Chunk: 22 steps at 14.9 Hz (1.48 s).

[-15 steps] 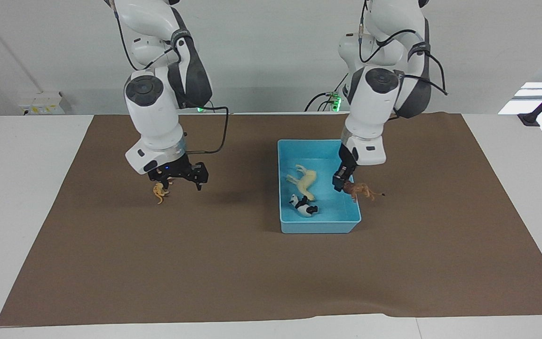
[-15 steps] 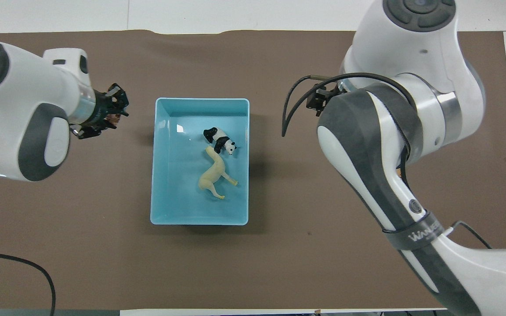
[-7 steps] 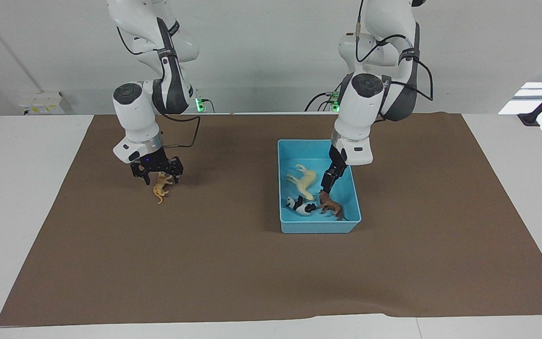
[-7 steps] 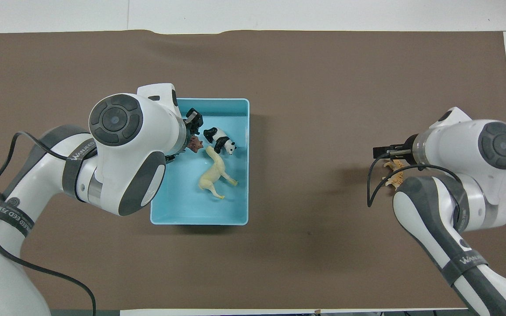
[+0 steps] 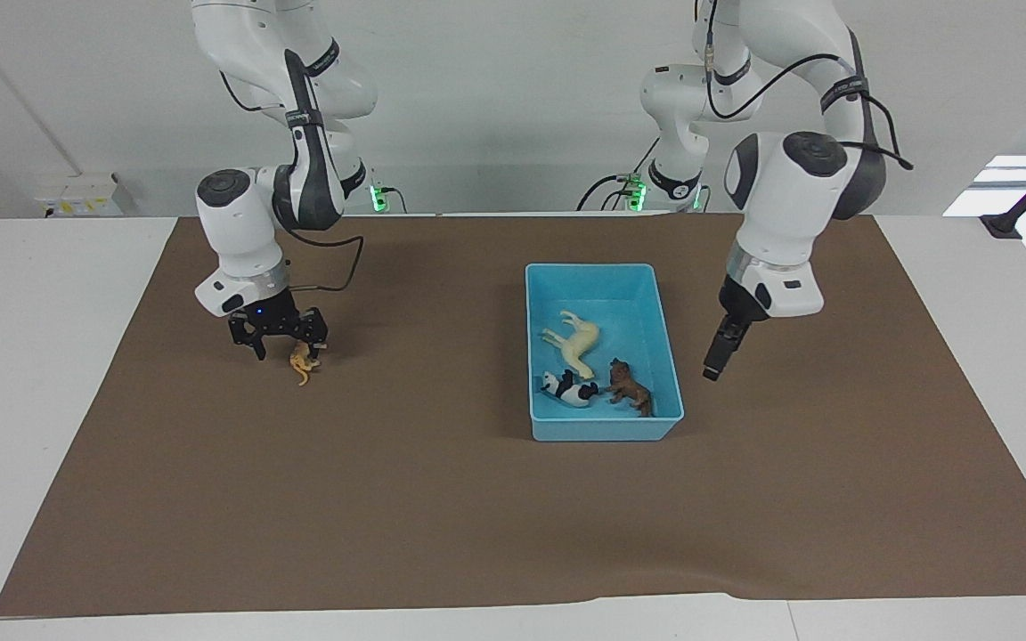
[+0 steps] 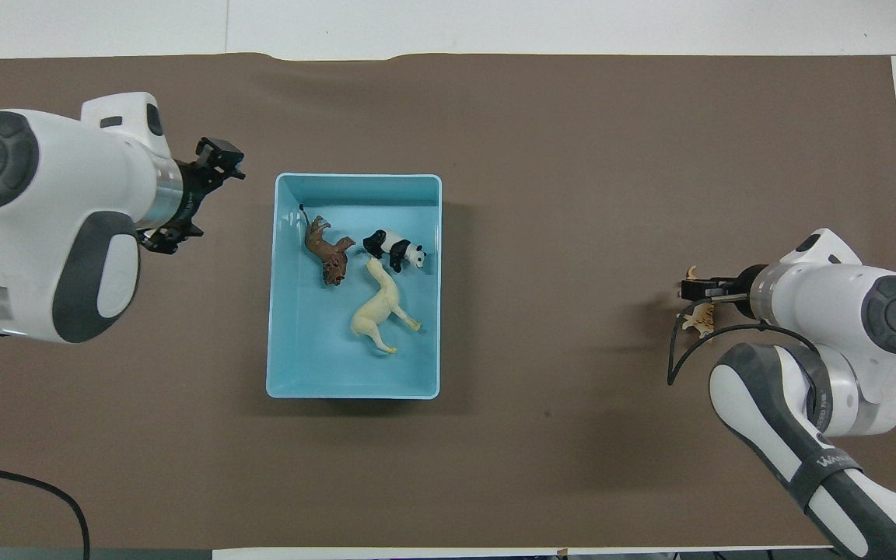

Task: Put all toys into storage box
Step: 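Grasp the tan dog with the right gripper while the left gripper withdraws, then carry the tan dog into the box with the right gripper and release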

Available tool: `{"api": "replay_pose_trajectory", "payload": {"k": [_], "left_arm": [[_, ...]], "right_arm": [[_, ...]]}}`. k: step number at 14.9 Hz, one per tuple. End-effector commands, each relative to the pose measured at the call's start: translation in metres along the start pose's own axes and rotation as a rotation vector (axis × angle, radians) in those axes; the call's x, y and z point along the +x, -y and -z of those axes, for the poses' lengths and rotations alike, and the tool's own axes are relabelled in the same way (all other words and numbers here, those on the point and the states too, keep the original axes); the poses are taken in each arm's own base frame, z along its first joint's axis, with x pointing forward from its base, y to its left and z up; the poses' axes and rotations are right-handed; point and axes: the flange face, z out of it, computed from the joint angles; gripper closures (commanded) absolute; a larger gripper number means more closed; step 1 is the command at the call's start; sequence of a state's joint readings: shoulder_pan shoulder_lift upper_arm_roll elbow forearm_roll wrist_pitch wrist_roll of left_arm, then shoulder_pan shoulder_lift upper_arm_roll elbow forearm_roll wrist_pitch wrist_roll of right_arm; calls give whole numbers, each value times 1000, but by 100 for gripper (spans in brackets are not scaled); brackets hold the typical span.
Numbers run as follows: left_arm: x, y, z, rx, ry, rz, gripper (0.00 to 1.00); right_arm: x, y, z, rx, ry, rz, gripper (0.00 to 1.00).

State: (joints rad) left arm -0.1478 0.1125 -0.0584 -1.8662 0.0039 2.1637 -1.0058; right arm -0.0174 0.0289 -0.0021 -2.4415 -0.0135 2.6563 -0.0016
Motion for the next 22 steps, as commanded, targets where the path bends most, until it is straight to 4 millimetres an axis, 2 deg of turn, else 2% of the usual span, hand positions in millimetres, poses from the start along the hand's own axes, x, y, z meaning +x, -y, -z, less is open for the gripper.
{"api": "replay_pose_trajectory", "payload": {"k": [1,2,3,5,6,7,9,10,11,13,15,18,20,21,22], "left_arm": [[37,34,53,64,31,-153,0],[53,54,73,93,57,-246,0],[60,74,91,109,76,-335,0],[69,115,116,145,136,-459,0],[67,126,122,160,169,-503,0],[64,127,120,163,186,-556,0],[63,120,122,146,179,-646,0],[60,106,124,129,146,-675,0],[64,104,129,119,128,-683,0],[70,112,133,138,188,-737,0],[58,106,135,140,207,-779,0],[60,107,133,132,211,-818,0],[62,106,133,130,221,-825,0],[63,104,134,128,222,-826,0],[63,103,128,133,234,-828,0]], "right_arm": [[-6,13,-6,20,-1,-31,0],[-6,20,-6,23,-1,-34,0],[-6,20,-6,23,-4,-28,0],[-11,16,-11,21,-30,-32,0],[-18,14,-24,20,-47,-28,0],[-20,13,-32,19,-70,-20,0],[-20,13,-33,20,-72,-22,0],[-22,13,-33,20,-64,-31,0],[-23,14,-34,21,-52,-41,10],[-23,16,-33,22,-39,-81,100],[-21,21,-32,24,-22,-71,100],[-3,27,-18,26,15,-58,100],[26,41,14,30,71,-36,100],[42,53,35,32,94,-26,100],[62,76,64,31,124,-53,100]]}}
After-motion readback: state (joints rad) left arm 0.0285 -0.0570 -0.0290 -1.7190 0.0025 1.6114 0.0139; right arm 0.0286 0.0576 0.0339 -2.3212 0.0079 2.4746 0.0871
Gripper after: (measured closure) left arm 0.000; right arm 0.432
